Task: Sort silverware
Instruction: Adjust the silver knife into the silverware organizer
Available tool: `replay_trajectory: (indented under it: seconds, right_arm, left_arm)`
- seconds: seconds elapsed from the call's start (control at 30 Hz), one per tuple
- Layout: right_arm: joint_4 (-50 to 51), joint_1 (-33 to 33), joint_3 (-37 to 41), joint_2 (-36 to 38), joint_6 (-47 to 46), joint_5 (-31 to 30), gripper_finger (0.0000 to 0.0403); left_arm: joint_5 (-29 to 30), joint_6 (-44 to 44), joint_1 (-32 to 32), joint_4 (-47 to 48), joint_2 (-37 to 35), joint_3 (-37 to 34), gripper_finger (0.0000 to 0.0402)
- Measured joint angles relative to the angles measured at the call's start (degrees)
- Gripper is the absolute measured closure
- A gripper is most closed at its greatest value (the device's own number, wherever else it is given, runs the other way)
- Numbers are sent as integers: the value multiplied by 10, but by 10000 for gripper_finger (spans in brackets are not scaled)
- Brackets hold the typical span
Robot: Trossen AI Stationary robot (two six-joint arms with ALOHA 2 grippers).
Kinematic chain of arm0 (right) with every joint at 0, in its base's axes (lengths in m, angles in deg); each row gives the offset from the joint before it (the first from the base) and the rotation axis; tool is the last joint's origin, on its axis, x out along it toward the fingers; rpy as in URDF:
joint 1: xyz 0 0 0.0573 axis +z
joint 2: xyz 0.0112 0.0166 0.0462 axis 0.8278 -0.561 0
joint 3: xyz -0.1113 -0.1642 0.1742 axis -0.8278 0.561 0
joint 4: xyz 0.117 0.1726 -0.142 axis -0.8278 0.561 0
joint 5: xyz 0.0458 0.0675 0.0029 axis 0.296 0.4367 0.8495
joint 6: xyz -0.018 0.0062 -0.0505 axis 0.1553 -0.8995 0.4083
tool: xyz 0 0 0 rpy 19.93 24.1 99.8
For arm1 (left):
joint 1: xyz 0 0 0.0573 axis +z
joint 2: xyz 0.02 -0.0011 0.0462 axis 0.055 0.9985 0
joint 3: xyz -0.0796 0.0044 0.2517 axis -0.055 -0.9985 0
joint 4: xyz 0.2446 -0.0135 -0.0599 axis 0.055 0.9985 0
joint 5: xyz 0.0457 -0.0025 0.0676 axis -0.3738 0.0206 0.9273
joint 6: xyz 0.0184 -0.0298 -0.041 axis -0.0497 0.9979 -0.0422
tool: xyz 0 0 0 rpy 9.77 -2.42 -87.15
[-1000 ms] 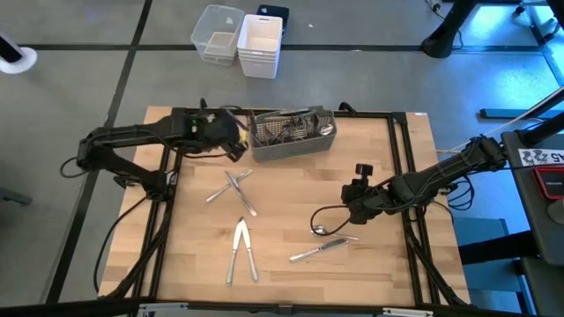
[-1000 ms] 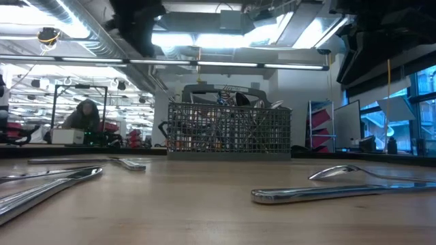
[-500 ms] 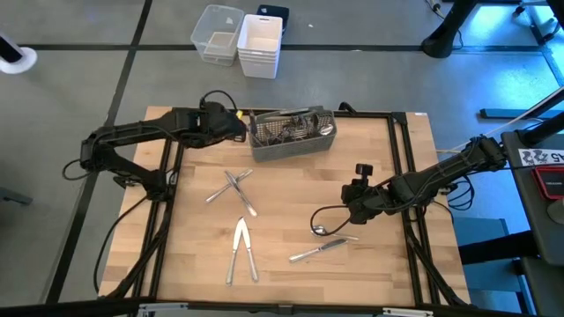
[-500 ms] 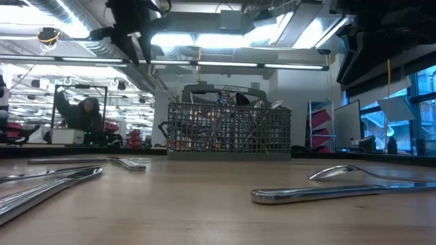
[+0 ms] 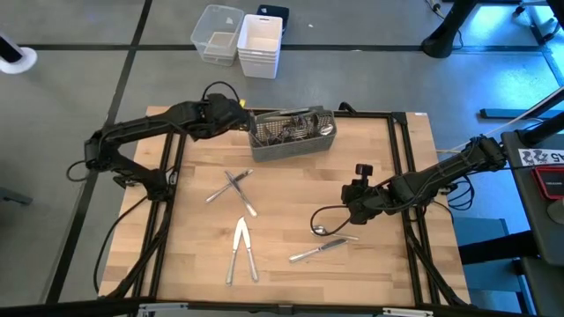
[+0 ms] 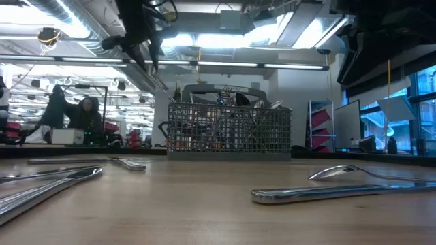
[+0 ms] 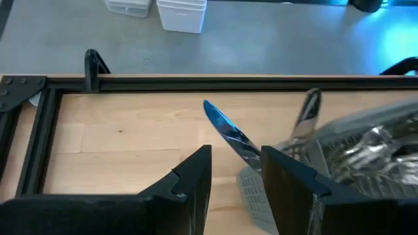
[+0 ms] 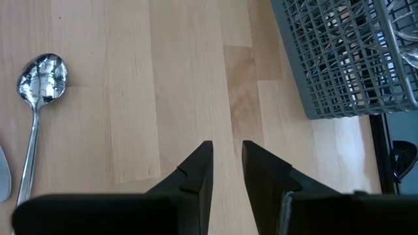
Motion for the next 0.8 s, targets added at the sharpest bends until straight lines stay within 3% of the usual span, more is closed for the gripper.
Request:
replay_trajectory:
  seconds: [0.47, 0.63, 0.8]
  right_arm:
    - [0, 0, 0, 0, 14, 0, 320]
    - [0, 0, 0, 0, 14, 0, 320]
    - [0, 0, 0, 0, 14, 0, 320]
  left_arm:
    - [-3, -17, 20, -25, 57, 0, 282]
    - [2, -69, 20, -80, 58, 0, 336]
    - [2, -111, 20, -74, 58, 0, 395]
